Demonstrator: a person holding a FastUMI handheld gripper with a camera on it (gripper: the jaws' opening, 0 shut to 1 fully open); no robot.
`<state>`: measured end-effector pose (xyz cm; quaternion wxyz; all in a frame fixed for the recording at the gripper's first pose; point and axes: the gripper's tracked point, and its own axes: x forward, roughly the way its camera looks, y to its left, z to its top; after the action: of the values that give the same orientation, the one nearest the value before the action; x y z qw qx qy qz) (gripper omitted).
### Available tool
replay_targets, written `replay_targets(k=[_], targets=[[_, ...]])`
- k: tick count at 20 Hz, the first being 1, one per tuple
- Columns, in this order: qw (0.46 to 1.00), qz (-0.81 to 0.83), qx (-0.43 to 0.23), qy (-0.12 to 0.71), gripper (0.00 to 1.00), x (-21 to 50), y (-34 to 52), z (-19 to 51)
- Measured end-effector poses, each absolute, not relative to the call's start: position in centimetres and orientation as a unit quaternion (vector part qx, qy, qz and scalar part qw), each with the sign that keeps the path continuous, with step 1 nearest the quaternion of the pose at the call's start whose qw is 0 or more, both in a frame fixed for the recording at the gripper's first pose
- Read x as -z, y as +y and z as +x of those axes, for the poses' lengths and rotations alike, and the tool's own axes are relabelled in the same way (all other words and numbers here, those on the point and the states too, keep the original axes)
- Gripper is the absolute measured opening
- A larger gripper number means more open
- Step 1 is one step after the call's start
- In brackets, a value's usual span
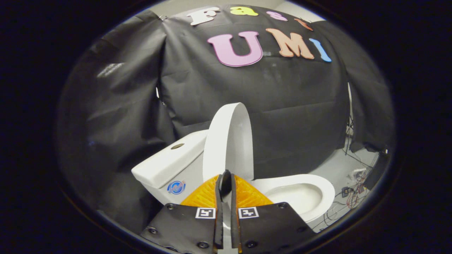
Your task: Open the toilet lid.
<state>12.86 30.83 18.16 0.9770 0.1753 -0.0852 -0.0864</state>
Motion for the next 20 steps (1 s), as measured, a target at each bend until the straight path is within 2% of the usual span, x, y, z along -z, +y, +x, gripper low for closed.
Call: replay_targets(k=[19, 20], targets=[[0.986, 0.099, 0.109, -0.073, 0.09, -19.9, 37.8, 17.0], [0.985, 0.107, 0.109, -0.084, 0.14, -20.2, 37.9, 16.9]])
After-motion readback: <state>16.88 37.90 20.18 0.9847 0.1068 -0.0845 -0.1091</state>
